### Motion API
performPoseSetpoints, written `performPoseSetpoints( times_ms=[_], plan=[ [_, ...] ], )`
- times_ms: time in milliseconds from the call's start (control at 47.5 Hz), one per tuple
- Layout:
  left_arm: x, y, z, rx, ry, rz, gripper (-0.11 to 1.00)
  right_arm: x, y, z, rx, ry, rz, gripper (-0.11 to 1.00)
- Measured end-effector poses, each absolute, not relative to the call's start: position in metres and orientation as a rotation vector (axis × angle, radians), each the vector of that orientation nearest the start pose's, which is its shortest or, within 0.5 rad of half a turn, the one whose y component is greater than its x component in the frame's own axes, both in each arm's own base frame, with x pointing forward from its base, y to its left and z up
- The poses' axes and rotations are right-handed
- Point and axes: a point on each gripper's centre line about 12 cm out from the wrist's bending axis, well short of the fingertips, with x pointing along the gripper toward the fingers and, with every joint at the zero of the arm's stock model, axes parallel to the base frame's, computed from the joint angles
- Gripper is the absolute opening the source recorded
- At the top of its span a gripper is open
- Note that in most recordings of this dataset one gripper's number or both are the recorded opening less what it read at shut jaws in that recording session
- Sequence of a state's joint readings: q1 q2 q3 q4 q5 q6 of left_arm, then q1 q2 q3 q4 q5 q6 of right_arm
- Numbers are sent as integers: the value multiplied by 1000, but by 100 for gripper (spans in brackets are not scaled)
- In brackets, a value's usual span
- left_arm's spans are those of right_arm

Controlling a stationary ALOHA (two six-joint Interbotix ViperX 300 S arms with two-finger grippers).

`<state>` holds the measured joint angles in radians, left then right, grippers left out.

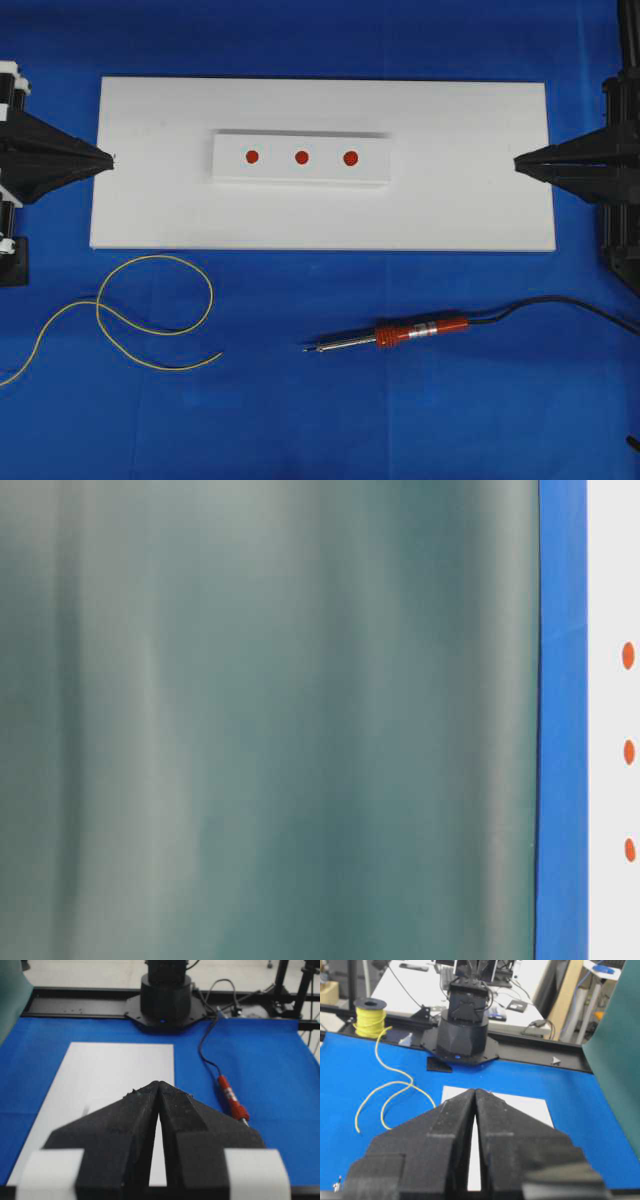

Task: Touch the tip of the soldering iron to the tip of the solder at the mark.
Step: 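Lower both grippers toward the yellow wire and the red soldering iron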

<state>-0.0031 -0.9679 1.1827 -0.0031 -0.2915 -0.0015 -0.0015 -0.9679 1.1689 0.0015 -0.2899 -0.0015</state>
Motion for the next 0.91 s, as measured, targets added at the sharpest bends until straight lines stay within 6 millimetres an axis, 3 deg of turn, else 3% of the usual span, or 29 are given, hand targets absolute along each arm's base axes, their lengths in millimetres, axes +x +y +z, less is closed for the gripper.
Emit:
performPoseSetpoints(
  times_ms=[126,400,611,716,905],
  plan=[
    [197,-5,290,-30,-58,-26,1,201,8,294,3,-55,40,-6],
    [197,-38,285,-34,-31,-190,1,209,45,293,9,26,212,-6],
    [199,-64,272,-38,26,-312,3,216,59,281,71,86,255,5],
    [203,-74,263,-59,73,-346,26,222,67,270,111,135,269,26],
    [212,-92,234,-75,205,-398,80,234,78,247,187,237,270,81]
  ],
)
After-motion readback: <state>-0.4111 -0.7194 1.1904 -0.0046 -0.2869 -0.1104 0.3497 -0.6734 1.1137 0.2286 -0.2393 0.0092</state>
